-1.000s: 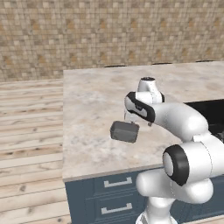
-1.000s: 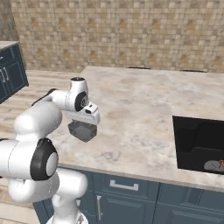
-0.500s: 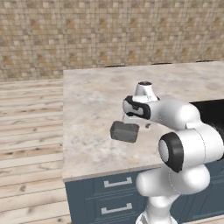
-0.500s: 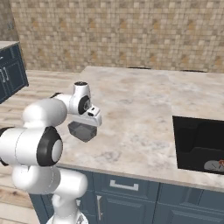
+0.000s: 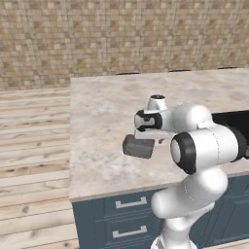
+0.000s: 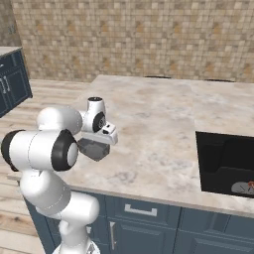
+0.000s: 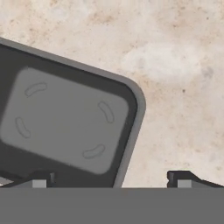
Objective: Pick the tupperware and jar and place them in the sink. Then turn on the water.
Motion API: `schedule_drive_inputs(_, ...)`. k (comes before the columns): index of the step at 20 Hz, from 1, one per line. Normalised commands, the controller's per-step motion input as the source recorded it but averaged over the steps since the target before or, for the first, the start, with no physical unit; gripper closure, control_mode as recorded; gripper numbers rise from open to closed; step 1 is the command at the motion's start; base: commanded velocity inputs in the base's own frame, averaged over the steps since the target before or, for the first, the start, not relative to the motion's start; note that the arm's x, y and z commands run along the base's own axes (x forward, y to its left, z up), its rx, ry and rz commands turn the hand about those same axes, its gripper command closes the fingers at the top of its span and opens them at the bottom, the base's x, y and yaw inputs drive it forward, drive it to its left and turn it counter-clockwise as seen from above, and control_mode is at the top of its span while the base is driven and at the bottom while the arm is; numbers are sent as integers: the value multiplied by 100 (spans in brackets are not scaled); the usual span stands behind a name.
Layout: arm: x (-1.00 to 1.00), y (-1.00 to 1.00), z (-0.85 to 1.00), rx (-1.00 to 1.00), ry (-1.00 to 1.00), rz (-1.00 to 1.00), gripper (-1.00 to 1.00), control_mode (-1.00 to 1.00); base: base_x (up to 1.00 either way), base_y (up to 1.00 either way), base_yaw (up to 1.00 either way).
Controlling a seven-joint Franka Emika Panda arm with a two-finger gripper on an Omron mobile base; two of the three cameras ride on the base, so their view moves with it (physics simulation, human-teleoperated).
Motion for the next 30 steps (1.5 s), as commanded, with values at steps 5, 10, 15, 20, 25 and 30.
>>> schedule_drive_inputs(5,23,0,-30,0,0,0,-100,-100,0,0,0)
schedule_drive_inputs(10,9,0,-32,0,0,-1,-100,-100,0,0,0)
schedule_drive_inputs(15,0,0,-32,0,0,0,-100,-100,0,0,0)
schedule_drive_inputs(20,0,0,-31,0,0,0,-100,-100,0,0,0)
schedule_drive_inputs(25,0,0,-34,0,0,0,-100,-100,0,0,0)
schedule_drive_inputs(30,0,0,-32,0,0,0,100,-100,0,0,0)
